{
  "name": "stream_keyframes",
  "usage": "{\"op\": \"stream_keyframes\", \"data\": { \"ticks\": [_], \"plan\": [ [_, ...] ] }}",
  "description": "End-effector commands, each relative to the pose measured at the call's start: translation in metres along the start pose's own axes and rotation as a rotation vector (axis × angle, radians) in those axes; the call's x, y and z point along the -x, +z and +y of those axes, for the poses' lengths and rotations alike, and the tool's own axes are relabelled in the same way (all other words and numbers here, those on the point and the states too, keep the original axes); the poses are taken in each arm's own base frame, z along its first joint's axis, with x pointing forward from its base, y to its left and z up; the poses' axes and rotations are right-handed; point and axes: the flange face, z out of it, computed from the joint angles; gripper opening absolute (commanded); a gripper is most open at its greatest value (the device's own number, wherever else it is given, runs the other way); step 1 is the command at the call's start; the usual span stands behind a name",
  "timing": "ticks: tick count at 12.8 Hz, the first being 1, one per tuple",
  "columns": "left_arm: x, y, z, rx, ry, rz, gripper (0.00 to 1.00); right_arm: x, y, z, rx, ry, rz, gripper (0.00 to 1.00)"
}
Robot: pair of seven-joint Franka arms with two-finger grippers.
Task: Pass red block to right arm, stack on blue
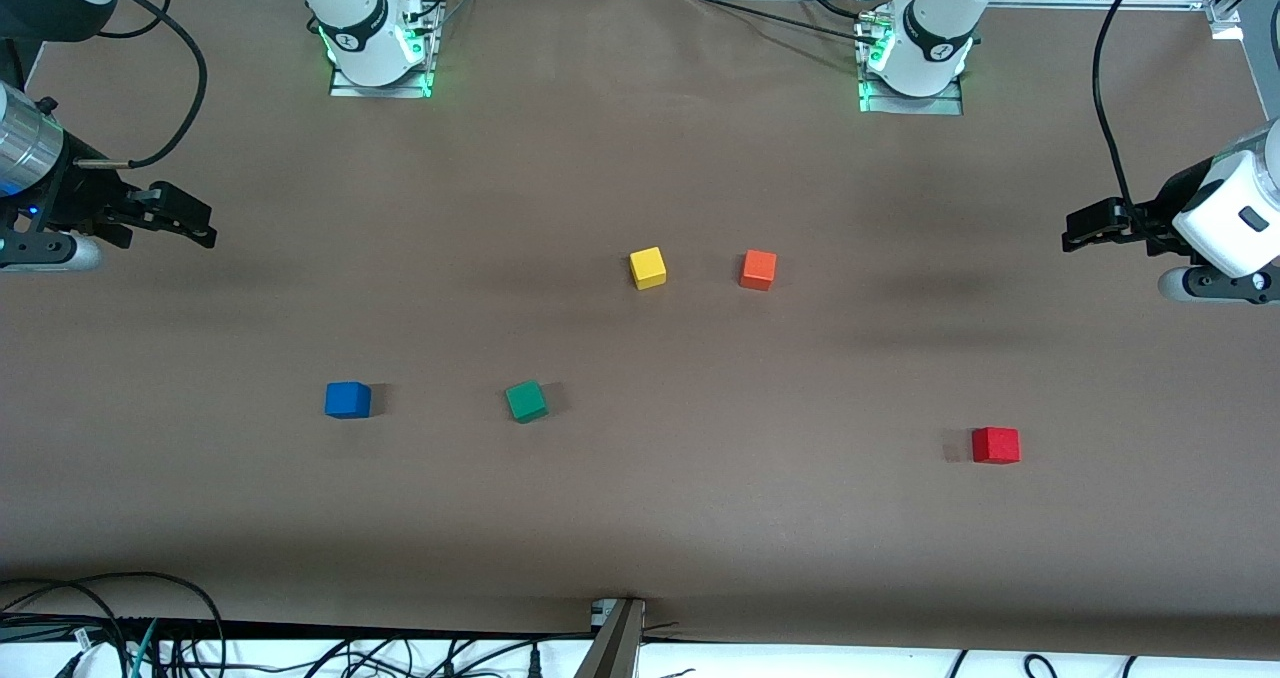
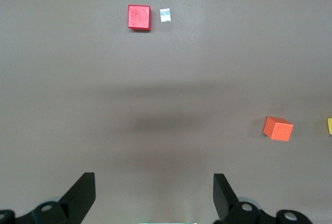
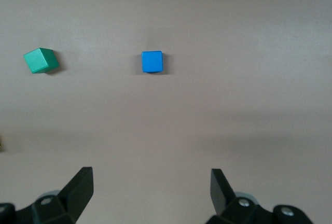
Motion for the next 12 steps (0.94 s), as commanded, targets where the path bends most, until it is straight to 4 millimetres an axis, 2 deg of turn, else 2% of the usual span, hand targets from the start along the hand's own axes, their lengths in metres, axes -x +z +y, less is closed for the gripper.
{"op": "stream_keyframes", "data": {
  "ticks": [1,8,10,12],
  "plan": [
    [-0.004,-0.004,-0.003,-0.025,0.01,-0.003,1.0,-0.002,-0.004,-0.001,-0.009,-0.003,0.003,1.0],
    [-0.012,-0.004,-0.005,-0.02,0.003,0.0,1.0,-0.002,-0.004,-0.001,-0.009,-0.001,0.003,1.0],
    [-0.017,0.003,-0.005,-0.032,0.009,-0.005,1.0,-0.001,-0.004,-0.001,-0.009,-0.001,-0.002,1.0],
    [-0.033,0.022,-0.011,-0.029,0.004,-0.011,1.0,-0.001,-0.004,-0.001,-0.009,-0.001,-0.002,1.0]
  ]
}}
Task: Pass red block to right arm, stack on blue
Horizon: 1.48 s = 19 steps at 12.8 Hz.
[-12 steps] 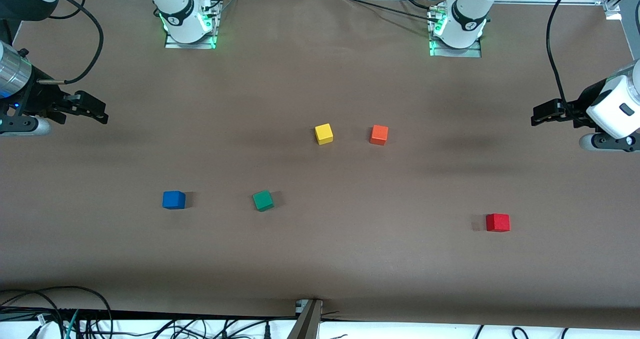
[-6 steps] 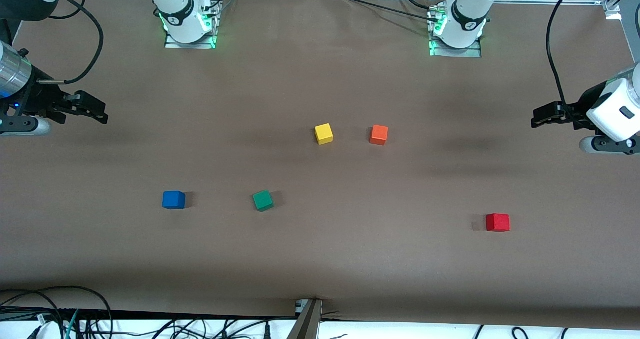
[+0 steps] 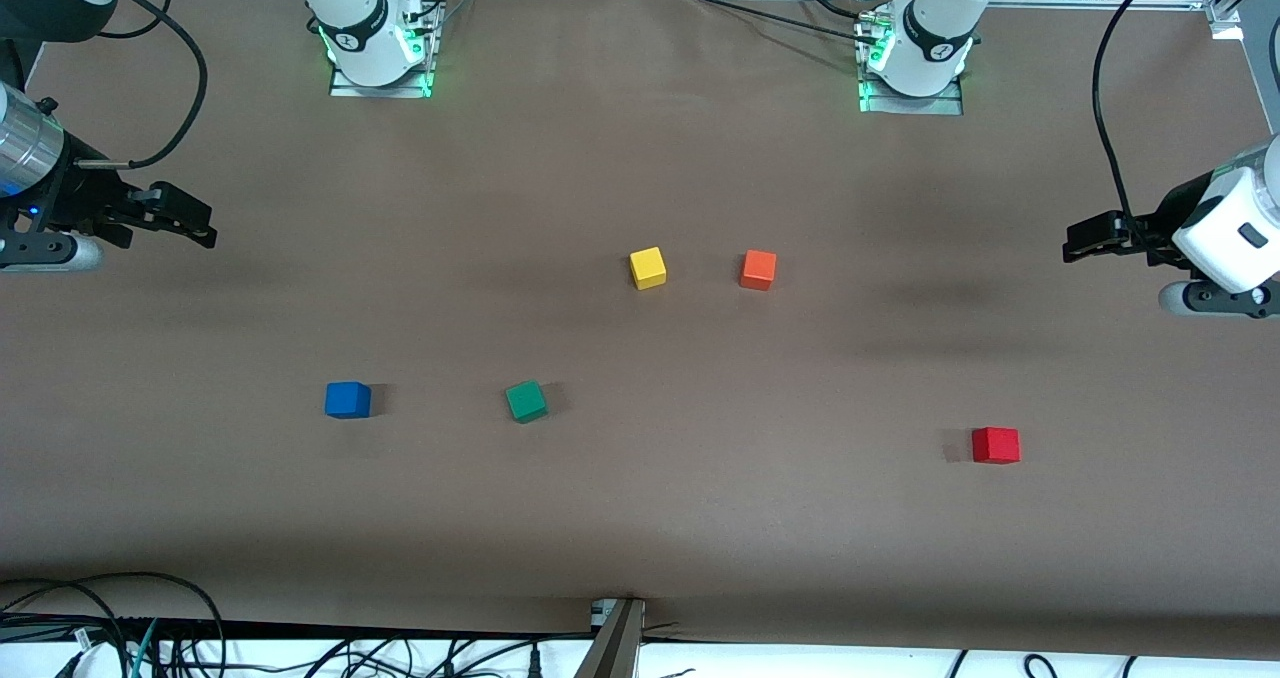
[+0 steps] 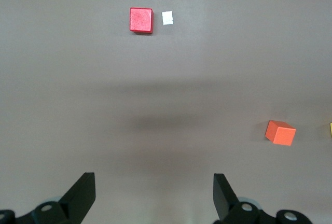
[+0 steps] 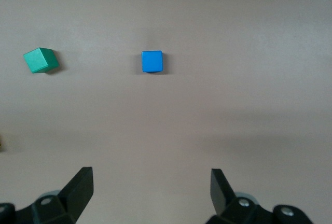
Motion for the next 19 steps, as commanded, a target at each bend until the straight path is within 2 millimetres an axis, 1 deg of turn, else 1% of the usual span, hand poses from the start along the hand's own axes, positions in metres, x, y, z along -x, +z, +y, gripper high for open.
{"op": "stream_keyframes", "data": {
  "ticks": [1,4,5,7,9,12,14,15,17,19],
  "plan": [
    [-0.028,0.022,-0.008,-0.03,0.01,0.007,1.0,-0.001,-0.004,-0.001,-0.009,-0.001,-0.001,1.0],
    [-0.058,0.054,-0.012,-0.041,0.008,0.033,1.0,-0.001,-0.004,-0.001,-0.01,-0.001,-0.005,1.0],
    [-0.068,0.069,-0.012,-0.041,0.009,0.035,1.0,-0.001,-0.004,0.0,-0.009,0.0,-0.005,1.0],
    [-0.09,0.098,-0.021,-0.046,-0.001,0.067,1.0,-0.001,-0.004,0.0,-0.008,0.002,-0.005,1.0],
    [-0.114,0.136,-0.022,-0.049,-0.001,0.085,1.0,-0.001,-0.004,0.0,-0.008,0.002,-0.005,1.0],
    [-0.133,0.187,-0.032,-0.046,0.029,0.082,1.0,-0.001,-0.004,0.0,-0.008,0.002,-0.005,1.0],
    [-0.146,0.22,-0.06,-0.042,0.039,0.096,1.0,-0.001,-0.004,0.002,-0.01,0.005,-0.005,1.0],
    [-0.152,0.236,-0.066,-0.045,0.075,0.108,1.0,-0.001,-0.004,0.002,-0.008,0.005,-0.005,1.0],
    [-0.151,0.265,-0.068,-0.036,0.091,0.127,1.0,-0.001,-0.004,0.002,-0.01,0.005,-0.005,1.0],
    [-0.154,0.283,-0.069,-0.04,0.089,0.157,1.0,-0.001,-0.004,0.002,-0.008,0.006,-0.002,1.0]
  ]
}}
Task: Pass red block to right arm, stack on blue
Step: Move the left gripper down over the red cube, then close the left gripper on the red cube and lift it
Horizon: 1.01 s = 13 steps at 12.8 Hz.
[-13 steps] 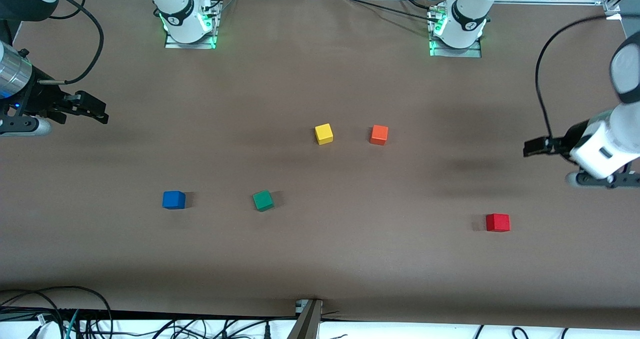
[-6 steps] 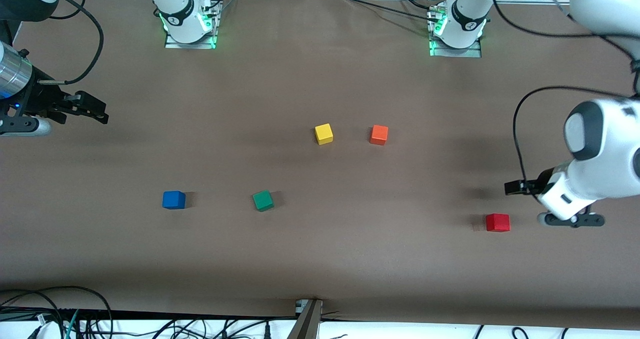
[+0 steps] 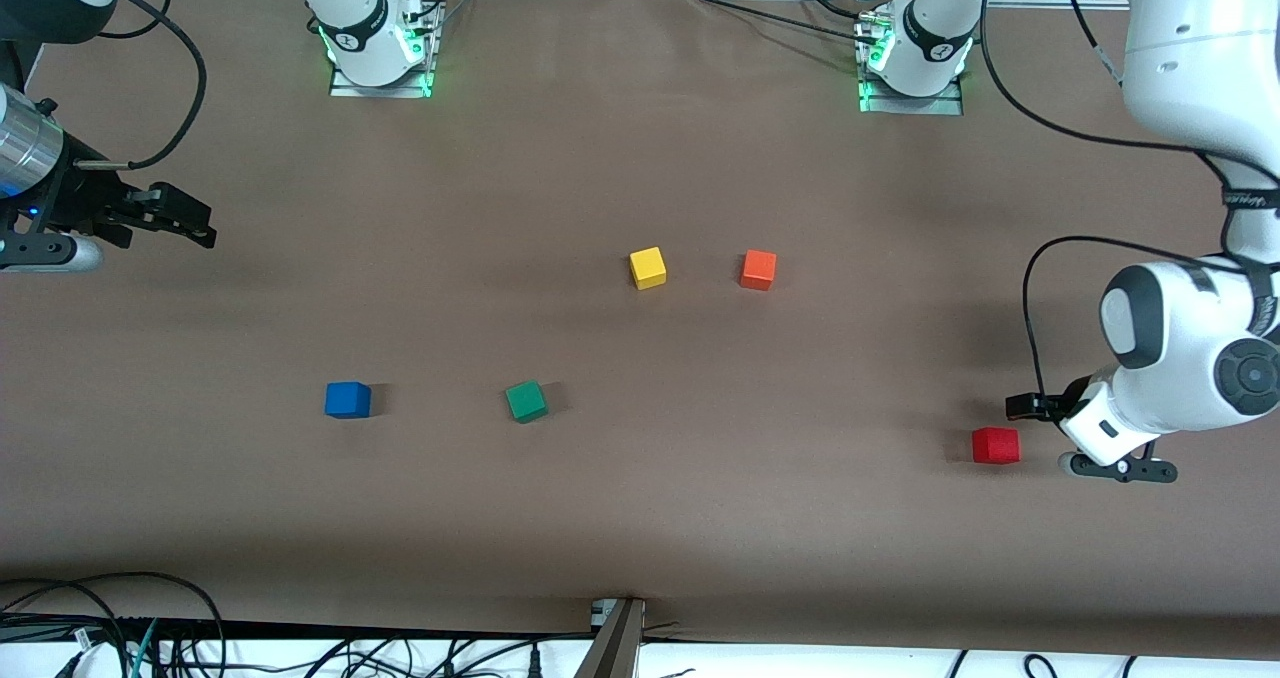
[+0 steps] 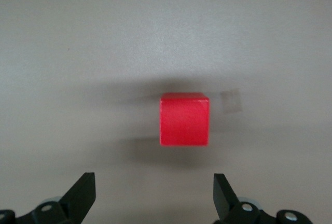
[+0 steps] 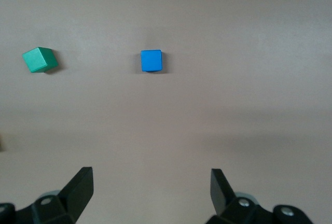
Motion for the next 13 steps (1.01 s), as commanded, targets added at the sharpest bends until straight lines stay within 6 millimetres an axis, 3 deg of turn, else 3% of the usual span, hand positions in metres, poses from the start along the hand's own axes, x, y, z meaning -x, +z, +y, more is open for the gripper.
{"op": "stream_keyframes", "data": {
  "ticks": [1,6,13],
  "plan": [
    [0.0,0.016,0.009,0.023,0.018,0.032,1.0,-0.001,-0.005,0.001,-0.009,0.004,0.0,1.0],
    [-0.008,0.047,0.032,0.043,0.03,0.07,1.0,-0.001,-0.005,0.001,-0.009,0.002,0.0,1.0],
    [-0.015,0.056,0.026,0.021,0.037,0.122,1.0,-0.001,-0.004,0.002,-0.008,0.004,-0.002,1.0]
  ]
}}
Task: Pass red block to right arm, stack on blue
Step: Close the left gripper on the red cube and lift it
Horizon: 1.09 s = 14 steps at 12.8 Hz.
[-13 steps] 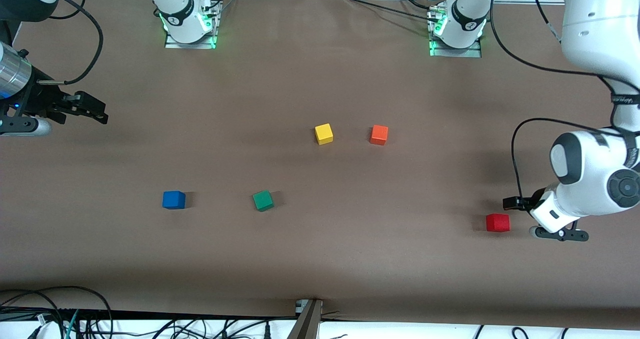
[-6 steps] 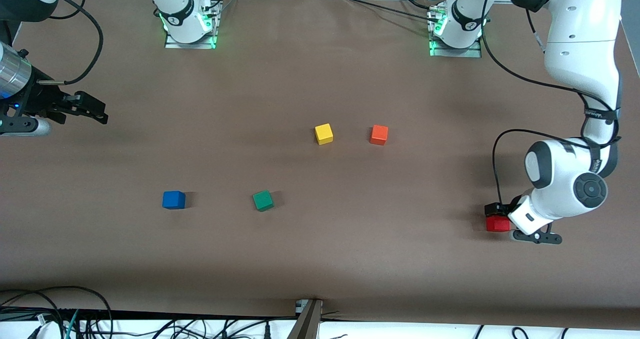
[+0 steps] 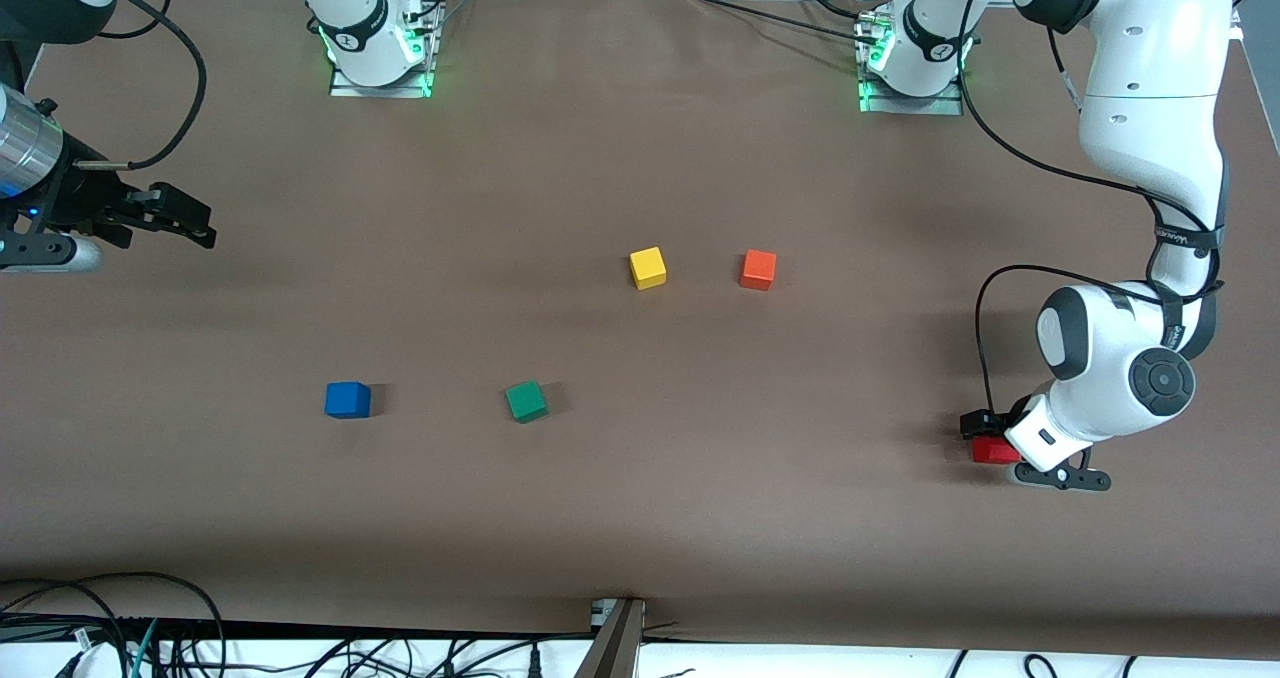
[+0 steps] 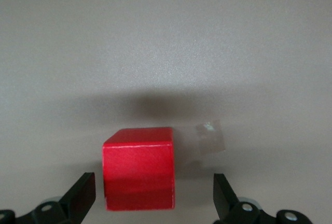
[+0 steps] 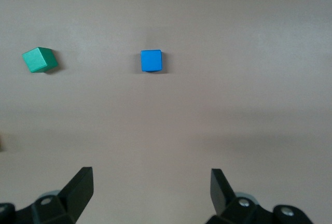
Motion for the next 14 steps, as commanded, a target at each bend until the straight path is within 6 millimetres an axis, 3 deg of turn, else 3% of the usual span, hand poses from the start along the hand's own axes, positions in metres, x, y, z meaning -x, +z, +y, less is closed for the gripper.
{"op": "stream_keyframes", "data": {
  "ticks": [1,5,6,9,10,12,14],
  "plan": [
    [-0.005,-0.001,-0.006,-0.009,0.017,0.052,1.0,-0.001,-0.005,0.001,-0.009,0.003,0.0,1.0],
    [-0.002,0.007,-0.016,-0.002,-0.003,0.042,0.97,0.0,-0.005,0.001,-0.009,0.003,-0.001,1.0],
    [-0.002,0.007,-0.016,0.0,-0.007,0.043,0.74,0.0,-0.005,0.001,-0.01,0.003,-0.001,1.0],
    [-0.002,0.007,-0.015,0.001,-0.009,0.045,0.17,0.0,-0.005,0.001,-0.01,0.003,-0.001,1.0],
    [-0.002,0.007,-0.016,0.001,-0.011,0.046,0.06,0.0,-0.005,0.001,-0.009,0.003,-0.001,1.0],
    [-0.005,-0.001,-0.013,0.0,-0.002,0.055,0.0,0.0,-0.004,0.002,-0.009,0.005,-0.003,1.0],
    [-0.016,-0.018,0.014,0.0,0.08,0.082,0.0,0.0,-0.005,0.002,-0.009,0.005,-0.001,1.0]
  ]
}}
